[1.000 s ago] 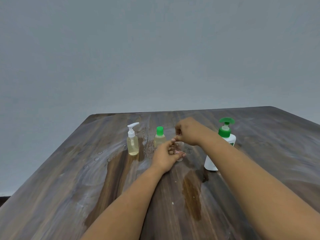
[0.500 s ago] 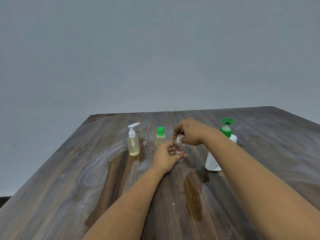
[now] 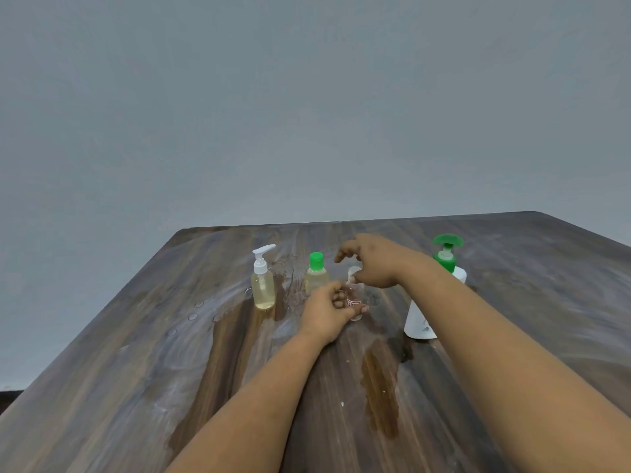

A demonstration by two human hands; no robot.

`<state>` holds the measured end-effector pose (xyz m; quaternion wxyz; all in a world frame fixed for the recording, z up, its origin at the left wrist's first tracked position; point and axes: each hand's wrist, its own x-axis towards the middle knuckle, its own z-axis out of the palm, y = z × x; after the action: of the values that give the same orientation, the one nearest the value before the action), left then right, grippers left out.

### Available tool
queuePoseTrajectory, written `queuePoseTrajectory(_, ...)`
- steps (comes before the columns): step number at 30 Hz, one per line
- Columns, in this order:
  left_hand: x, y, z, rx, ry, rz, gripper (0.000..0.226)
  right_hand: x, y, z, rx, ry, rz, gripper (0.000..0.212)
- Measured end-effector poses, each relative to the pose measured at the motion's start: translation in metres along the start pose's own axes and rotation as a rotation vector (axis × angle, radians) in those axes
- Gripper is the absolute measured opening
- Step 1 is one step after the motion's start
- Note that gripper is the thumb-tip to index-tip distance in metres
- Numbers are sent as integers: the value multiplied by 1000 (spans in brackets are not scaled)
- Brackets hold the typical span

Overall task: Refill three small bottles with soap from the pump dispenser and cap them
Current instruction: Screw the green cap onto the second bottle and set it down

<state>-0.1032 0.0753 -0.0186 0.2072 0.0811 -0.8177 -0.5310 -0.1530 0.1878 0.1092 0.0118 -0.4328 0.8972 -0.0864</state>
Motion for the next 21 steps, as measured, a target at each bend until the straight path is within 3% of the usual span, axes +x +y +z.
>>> queuePoseTrajectory(12,-2,3,0,29,3,8,35,-3,3,3,0,23,-18,18)
queuePoseTrajectory(17,-2,3,-1,16,5,10,34,-7,-2,-1,-14,12,-17,40)
queuePoseTrajectory(21,-1,2,-1,22,-1,9,39,-6,-1,-1,-17,23,-35,34)
